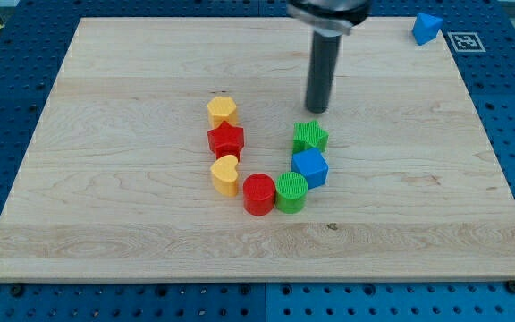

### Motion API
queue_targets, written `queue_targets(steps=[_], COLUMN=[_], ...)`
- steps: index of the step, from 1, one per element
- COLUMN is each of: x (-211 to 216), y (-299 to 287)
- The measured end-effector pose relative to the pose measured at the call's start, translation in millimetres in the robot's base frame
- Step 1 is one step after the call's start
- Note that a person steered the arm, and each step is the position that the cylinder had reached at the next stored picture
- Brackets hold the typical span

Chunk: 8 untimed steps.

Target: Push the triangle on top of the green star

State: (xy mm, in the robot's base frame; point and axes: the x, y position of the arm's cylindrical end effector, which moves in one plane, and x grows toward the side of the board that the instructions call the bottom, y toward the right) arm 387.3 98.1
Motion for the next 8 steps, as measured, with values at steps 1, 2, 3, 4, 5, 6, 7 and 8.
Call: queue_targets(steps=[1,2,3,4,5,6,7,8], x=[0.0,-2.1,-34.8,-99.7,-166.0,-195.9,-183.3,-155.1], y=[85.1,166.7,210.6,218.6,218.6,205.0,180.1,159.8])
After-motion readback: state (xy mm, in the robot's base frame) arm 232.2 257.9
